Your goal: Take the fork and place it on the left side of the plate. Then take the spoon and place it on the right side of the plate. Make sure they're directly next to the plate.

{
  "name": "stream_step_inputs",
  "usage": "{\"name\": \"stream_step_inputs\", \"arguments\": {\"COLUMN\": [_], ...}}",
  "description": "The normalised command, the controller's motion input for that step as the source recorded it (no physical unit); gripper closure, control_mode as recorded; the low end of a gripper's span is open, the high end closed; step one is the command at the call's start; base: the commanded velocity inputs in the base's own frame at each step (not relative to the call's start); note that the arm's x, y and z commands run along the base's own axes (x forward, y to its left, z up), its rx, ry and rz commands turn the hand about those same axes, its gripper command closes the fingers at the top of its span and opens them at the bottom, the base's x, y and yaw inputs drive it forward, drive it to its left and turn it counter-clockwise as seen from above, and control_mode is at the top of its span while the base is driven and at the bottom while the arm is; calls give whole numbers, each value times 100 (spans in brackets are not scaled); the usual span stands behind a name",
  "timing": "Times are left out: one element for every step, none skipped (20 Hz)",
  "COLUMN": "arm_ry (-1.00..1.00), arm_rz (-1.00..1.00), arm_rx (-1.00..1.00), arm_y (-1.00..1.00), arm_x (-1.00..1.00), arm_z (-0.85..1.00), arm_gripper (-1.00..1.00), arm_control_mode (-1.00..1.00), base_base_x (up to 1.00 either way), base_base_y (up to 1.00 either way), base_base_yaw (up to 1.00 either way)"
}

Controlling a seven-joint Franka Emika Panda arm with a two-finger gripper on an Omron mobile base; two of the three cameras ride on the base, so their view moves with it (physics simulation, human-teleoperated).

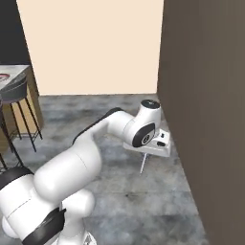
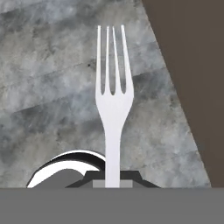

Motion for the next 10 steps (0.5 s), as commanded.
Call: {"name": "stream_step_inputs", "arguments": {"arm_ry": [0,0,0,0,0,0,0,0,0,0], "arm_rz": [0,0,0,0,0,0,0,0,0,0], "arm_rx": [0,0,0,0,0,0,0,0,0,0], "arm_y": [0,0,0,0,0,0,0,0,0,0], "arm_x": [0,0,0,0,0,0,0,0,0,0], "arm_z": [0,0,0,0,0,0,0,0,0,0], "arm_gripper": [100,100,100,100,100,100,100,100,100,100], "arm_control_mode": [100,100,100,100,100,100,100,100,100,100], "base_base_x": [100,100,100,100,100,100,100,100,100,100], "base_base_y": [-11,-10,-5,-4,-3,-2,0,0,0,0], "base_base_yaw": [62,61,58,55,50,48,46,46,47,49]}}
